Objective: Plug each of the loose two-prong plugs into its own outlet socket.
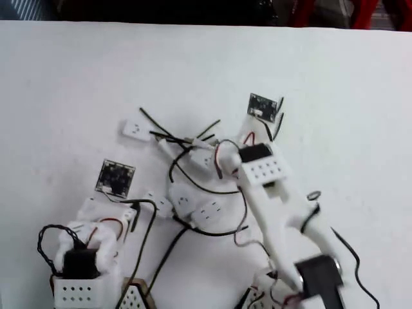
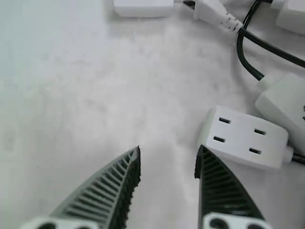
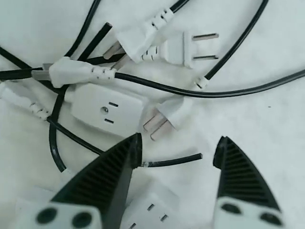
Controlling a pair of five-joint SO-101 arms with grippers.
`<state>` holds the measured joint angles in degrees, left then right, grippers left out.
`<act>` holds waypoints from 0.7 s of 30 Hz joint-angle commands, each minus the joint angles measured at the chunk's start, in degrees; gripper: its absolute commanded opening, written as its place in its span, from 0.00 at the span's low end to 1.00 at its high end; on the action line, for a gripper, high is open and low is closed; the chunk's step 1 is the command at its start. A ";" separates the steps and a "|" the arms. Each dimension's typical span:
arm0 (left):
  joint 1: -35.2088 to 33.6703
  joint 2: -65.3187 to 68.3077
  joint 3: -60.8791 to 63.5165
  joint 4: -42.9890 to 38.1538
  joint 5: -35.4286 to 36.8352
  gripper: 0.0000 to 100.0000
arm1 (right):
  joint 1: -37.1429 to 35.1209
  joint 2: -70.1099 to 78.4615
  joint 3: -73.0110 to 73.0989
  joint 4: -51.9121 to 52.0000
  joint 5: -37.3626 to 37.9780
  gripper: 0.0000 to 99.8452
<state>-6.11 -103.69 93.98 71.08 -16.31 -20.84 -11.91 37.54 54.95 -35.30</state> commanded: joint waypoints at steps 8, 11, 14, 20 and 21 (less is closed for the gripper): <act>-0.40 -0.66 -1.41 -1.32 -0.09 0.20 | 2.15 12.35 -9.93 -0.92 -4.75 0.25; -0.40 -0.66 -1.41 -1.32 -0.09 0.20 | 3.12 15.52 -11.16 -0.92 -5.01 0.25; -0.40 -0.66 -1.41 -1.32 -0.09 0.20 | 3.21 18.95 -12.57 -0.92 -5.01 0.25; -0.40 -0.66 -1.41 -1.32 -0.09 0.20 | 3.30 23.87 -15.30 -0.84 -4.92 0.20; -0.40 -0.66 -1.41 -1.32 -0.09 0.20 | 3.30 24.13 -15.47 -0.84 -4.84 0.16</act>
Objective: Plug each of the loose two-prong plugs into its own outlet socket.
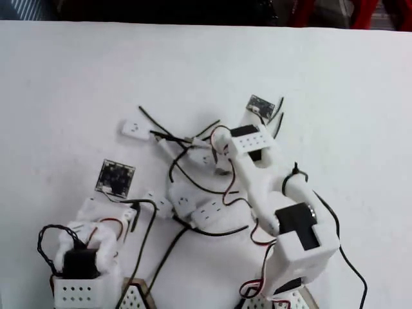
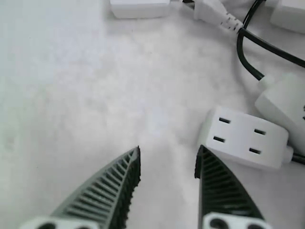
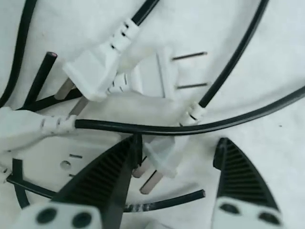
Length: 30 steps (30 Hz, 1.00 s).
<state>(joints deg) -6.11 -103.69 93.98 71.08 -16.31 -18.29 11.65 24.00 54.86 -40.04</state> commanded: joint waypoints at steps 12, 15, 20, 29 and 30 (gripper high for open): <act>-0.40 -0.66 -1.32 -1.32 -0.09 0.20 | 6.11 -5.85 -2.37 6.55 7.56 0.02; -0.40 -0.66 -1.32 -1.32 -0.09 0.20 | 7.96 -11.82 -2.20 11.38 16.70 0.02; -0.40 -0.66 -0.70 -1.32 -0.09 0.20 | 10.42 -20.26 -2.02 19.82 32.00 0.02; -0.40 -0.66 -0.70 -1.32 -0.09 0.20 | 10.77 -22.02 5.10 24.84 56.00 0.02; -0.40 -0.66 -0.70 -1.32 -0.09 0.20 | 10.51 -22.02 7.03 23.34 57.41 0.02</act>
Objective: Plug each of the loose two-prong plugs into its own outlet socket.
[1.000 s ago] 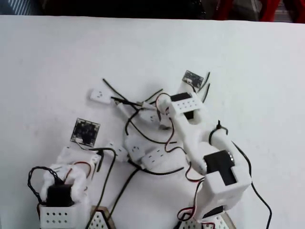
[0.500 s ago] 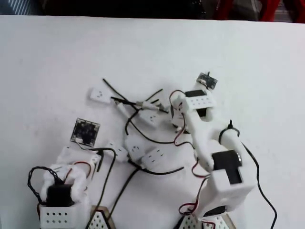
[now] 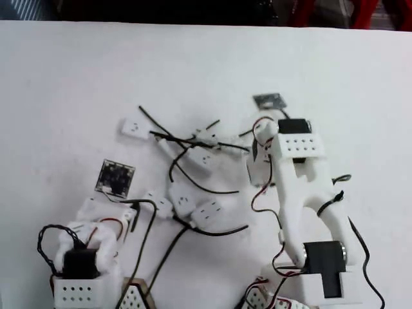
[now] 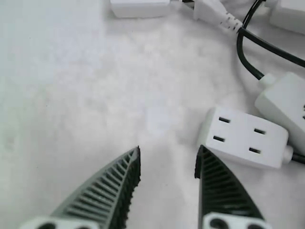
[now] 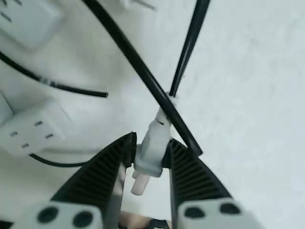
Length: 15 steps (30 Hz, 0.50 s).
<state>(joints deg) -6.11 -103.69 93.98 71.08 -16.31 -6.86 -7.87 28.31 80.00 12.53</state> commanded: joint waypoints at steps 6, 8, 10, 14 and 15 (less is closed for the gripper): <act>-0.40 -0.66 -0.70 -1.32 -0.09 0.20 | -1.10 -2.51 11.52 -11.12 8.88 0.02; -0.40 -0.66 -0.70 -1.32 -0.09 0.20 | -1.10 -2.51 12.22 -11.47 9.05 0.05; -0.40 -0.66 -0.70 -1.32 -0.09 0.20 | -1.10 -2.51 12.40 -11.30 8.97 0.09; -0.40 -0.66 -0.70 -1.32 -0.09 0.20 | -1.10 -2.51 12.31 -10.24 8.79 0.11; -0.40 -0.66 -0.70 -1.32 -0.09 0.20 | -1.10 -2.51 12.31 -10.42 8.79 0.11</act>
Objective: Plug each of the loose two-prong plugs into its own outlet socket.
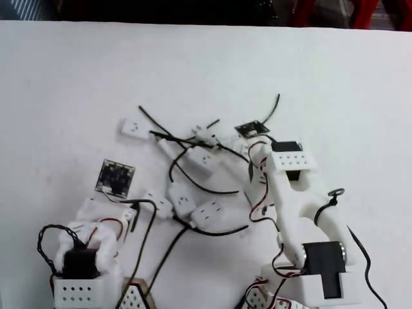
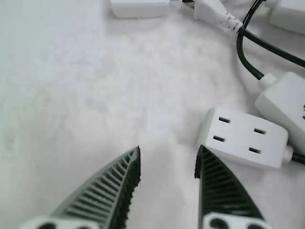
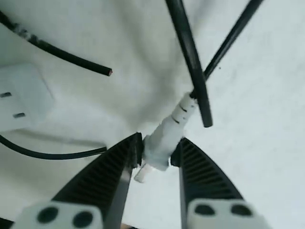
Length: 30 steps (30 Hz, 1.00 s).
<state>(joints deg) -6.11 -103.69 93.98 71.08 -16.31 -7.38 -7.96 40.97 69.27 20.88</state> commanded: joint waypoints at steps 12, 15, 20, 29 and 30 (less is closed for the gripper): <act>-0.40 -0.66 -0.70 -1.32 -0.09 0.20 | -0.48 -0.75 -0.44 -3.56 -8.35 0.11; -0.40 -0.66 -0.70 -1.32 -0.09 0.20 | -0.66 2.77 -0.70 -5.67 -12.22 0.11; -0.40 -0.66 -0.70 -1.23 -0.09 0.20 | -0.13 7.08 -0.70 -7.69 -13.80 0.10; -0.40 -0.66 -0.70 -1.14 -0.09 0.20 | -0.13 2.42 -0.70 -7.52 -16.18 0.11; -0.40 -0.66 -0.70 -1.14 -0.09 0.20 | -0.04 1.54 -0.70 -7.52 -16.18 0.11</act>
<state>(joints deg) -6.11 -103.69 93.98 71.08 -16.31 -7.38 -2.77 40.88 62.33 5.14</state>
